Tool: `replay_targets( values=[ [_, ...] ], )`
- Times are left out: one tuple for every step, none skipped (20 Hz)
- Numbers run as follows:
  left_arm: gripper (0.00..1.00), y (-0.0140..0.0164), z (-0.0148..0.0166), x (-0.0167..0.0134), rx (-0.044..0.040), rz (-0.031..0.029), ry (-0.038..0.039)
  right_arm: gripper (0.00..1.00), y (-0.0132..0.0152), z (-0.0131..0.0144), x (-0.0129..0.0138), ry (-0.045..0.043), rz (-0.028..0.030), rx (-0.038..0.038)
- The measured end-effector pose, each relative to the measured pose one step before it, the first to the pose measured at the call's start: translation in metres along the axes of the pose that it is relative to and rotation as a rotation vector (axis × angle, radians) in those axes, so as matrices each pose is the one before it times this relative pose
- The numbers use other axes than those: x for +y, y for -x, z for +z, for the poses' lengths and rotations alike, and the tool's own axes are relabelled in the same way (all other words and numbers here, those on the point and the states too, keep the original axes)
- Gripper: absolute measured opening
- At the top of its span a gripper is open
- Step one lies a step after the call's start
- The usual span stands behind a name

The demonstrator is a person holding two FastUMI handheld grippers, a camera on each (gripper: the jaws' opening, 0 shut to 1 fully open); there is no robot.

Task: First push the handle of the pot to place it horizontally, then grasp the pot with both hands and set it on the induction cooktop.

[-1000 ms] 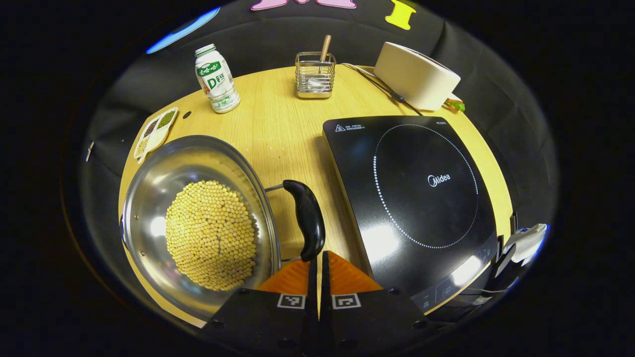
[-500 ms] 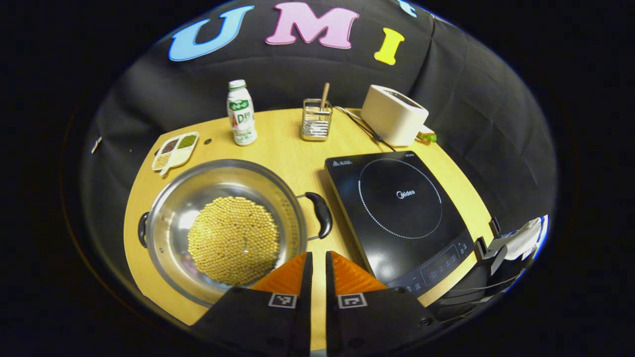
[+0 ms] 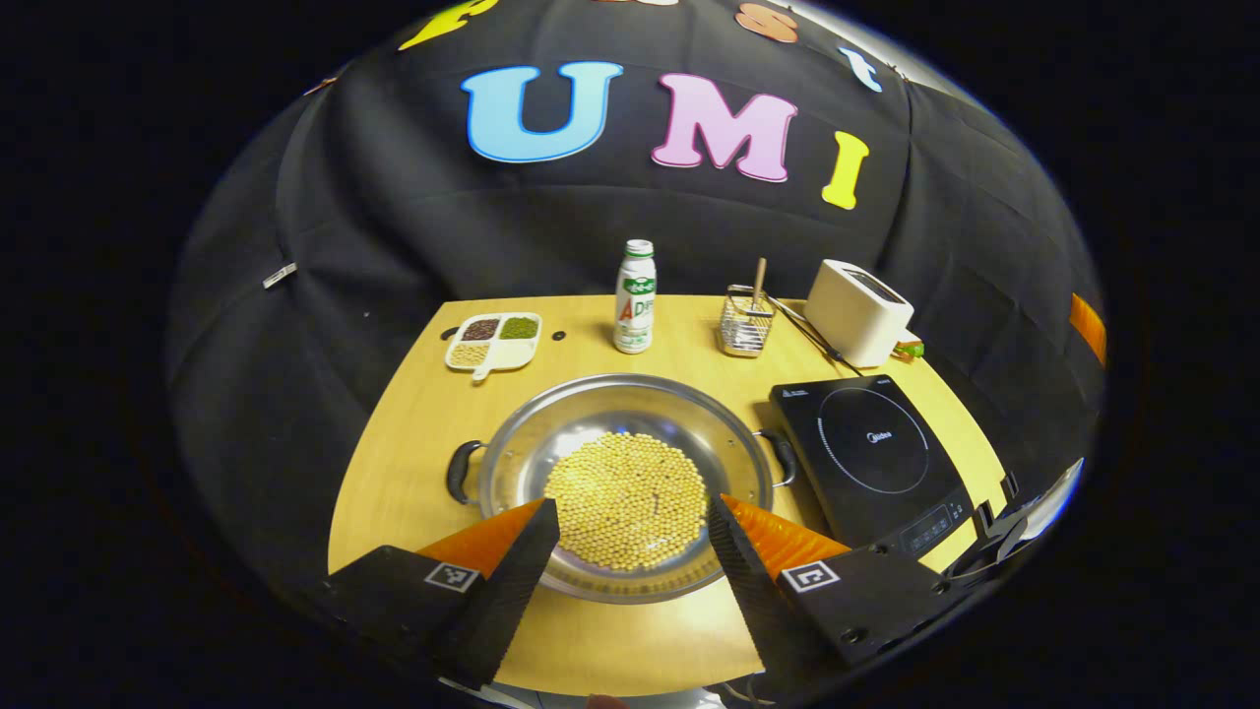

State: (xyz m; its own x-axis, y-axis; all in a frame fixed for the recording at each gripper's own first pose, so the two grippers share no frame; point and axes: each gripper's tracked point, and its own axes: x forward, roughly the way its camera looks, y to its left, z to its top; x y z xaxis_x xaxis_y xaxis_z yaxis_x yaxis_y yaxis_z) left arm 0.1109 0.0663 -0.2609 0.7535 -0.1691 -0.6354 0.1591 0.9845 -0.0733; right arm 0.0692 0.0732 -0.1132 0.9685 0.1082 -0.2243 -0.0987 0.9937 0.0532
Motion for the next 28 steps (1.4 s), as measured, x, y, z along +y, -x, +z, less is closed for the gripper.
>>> replay_targets(
  values=[
    [0.95,0.00121,-0.00271,0.01218,-0.00535,0.01627,-0.00065,0.98,-0.00570,-0.00320,0.00909,-0.00308,0.02025,0.00615],
    [0.96,0.00050,-0.00237,0.01206,-0.00121,0.01710,-0.00229,0.98,-0.00841,-0.00372,0.00874,-0.00006,0.02076,0.00827],
    [0.96,-0.00040,-0.00228,0.00865,0.00132,0.00978,0.00134,0.98,-0.00908,-0.00558,0.00938,0.00138,0.02264,0.01255],
    [0.95,-0.00151,-0.00156,0.00842,0.00256,0.00623,0.00744,0.98,-0.00874,-0.00706,0.00919,-0.00214,0.02497,0.01761],
    [0.95,-0.00172,-0.00297,0.00772,0.00491,0.00912,0.01239,0.98,-0.00949,-0.00797,0.00963,-0.00942,0.02535,0.01998],
    [0.95,-0.00298,-0.00244,0.00857,0.00556,0.00806,0.01196,0.98,-0.00945,-0.00866,0.00941,-0.01585,0.02519,0.02509],
    [0.96,-0.00338,-0.00161,0.00967,0.00108,0.01041,0.00943,0.98,-0.01079,-0.01070,0.00942,-0.01908,0.02409,0.02918],
    [0.95,-0.00466,-0.00058,0.00903,0.00243,0.00588,0.00689,0.98,-0.01178,-0.00972,0.00748,-0.01694,0.01688,0.02872],
    [0.95,-0.00605,-0.00062,0.00664,0.00682,0.00121,0.00580,0.98,-0.00911,-0.00841,0.00580,-0.01134,0.01200,0.02788],
    [0.95,-0.00566,0.00059,0.00718,0.00510,-0.00273,0.00562,0.98,-0.01257,-0.00939,0.00590,-0.00316,0.00908,0.02812],
    [0.95,-0.00599,-0.00043,0.00662,0.00931,-0.00242,0.00254,0.98,-0.01256,-0.00993,0.00407,0.00069,0.00410,0.02827],
    [0.95,-0.00655,-0.00005,0.00700,0.01164,0.00201,-0.00155,0.98,-0.01269,-0.01045,0.00583,0.00392,0.00803,0.03056],
    [0.95,-0.00741,0.00057,0.00720,0.00861,0.00435,-0.00428,0.98,-0.01371,-0.01049,0.00653,0.00404,0.00772,0.02925],
    [0.95,-0.00763,0.00086,0.00501,0.00937,-0.00134,-0.00844,0.98,-0.01230,-0.00920,0.00703,-0.00084,0.01103,0.02814],
    [0.95,-0.00831,-0.00062,0.00209,0.01351,-0.00394,-0.00959,0.98,-0.01231,-0.00806,0.00724,-0.00808,0.01384,0.02607],
    [0.95,-0.00890,0.00038,0.00262,0.00947,-0.00440,-0.00639,0.98,-0.01250,-0.00855,0.00696,-0.01289,0.01027,0.02939],
    [0.95,-0.00938,-0.00074,0.00229,0.01417,-0.00390,0.00266,0.98,-0.01045,-0.00844,0.00603,-0.01249,0.00479,0.03002],
    [0.95,-0.01095,-0.00301,0.00192,0.02600,-0.00321,0.00459,0.98,-0.01109,-0.00796,0.00519,-0.01058,0.00281,0.03123],
    [0.95,-0.00985,-0.00485,0.00189,0.02812,-0.00001,-0.00135,0.99,-0.01177,-0.00724,0.00471,-0.00767,0.00009,0.02753],
    [0.95,-0.01011,-0.00034,0.00272,0.01453,0.00287,-0.00450,0.98,-0.01337,-0.00675,0.00265,-0.00882,-0.00101,0.02477],
    [0.95,-0.01008,0.00091,0.00238,0.00962,0.00454,-0.00237,0.99,-0.00950,-0.00501,0.00297,-0.00956,0.00158,0.02187],
    [0.95,-0.00907,0.00191,0.00231,0.00274,0.00682,0.00020,0.99,-0.01102,-0.00636,0.00043,-0.00252,-0.00474,0.02789],
    [0.94,-0.00809,0.00099,0.00078,0.00391,-0.00009,-0.00110,0.99,-0.00999,-0.00795,-0.00077,-0.00153,-0.00616,0.02763],
    [0.92,-0.00677,0.00013,0.00027,0.00463,-0.00191,-0.00436,0.99,-0.01058,-0.00593,0.00113,-0.00380,0.00022,0.02366],
    [0.89,-0.00615,-0.00167,-0.00007,0.00896,-0.00445,-0.00495,0.99,-0.00934,-0.00581,0.00064,-0.00707,-0.00068,0.02487],
    [0.83,-0.00588,-0.00145,0.00032,0.01070,-0.00356,0.00018,0.99,-0.00858,-0.00528,0.00308,-0.01171,0.00670,0.02259],
    [0.81,-0.00608,0.00015,0.00002,0.00304,0.00190,0.00458,0.98,-0.00761,-0.00459,0.00300,-0.01386,0.00501,0.01531],
    [0.79,-0.00338,0.00041,-0.00077,0.00031,-0.00537,0.00311,0.94,-0.00848,-0.00413,0.00158,-0.01147,0.00121,0.01868]
  ],
)
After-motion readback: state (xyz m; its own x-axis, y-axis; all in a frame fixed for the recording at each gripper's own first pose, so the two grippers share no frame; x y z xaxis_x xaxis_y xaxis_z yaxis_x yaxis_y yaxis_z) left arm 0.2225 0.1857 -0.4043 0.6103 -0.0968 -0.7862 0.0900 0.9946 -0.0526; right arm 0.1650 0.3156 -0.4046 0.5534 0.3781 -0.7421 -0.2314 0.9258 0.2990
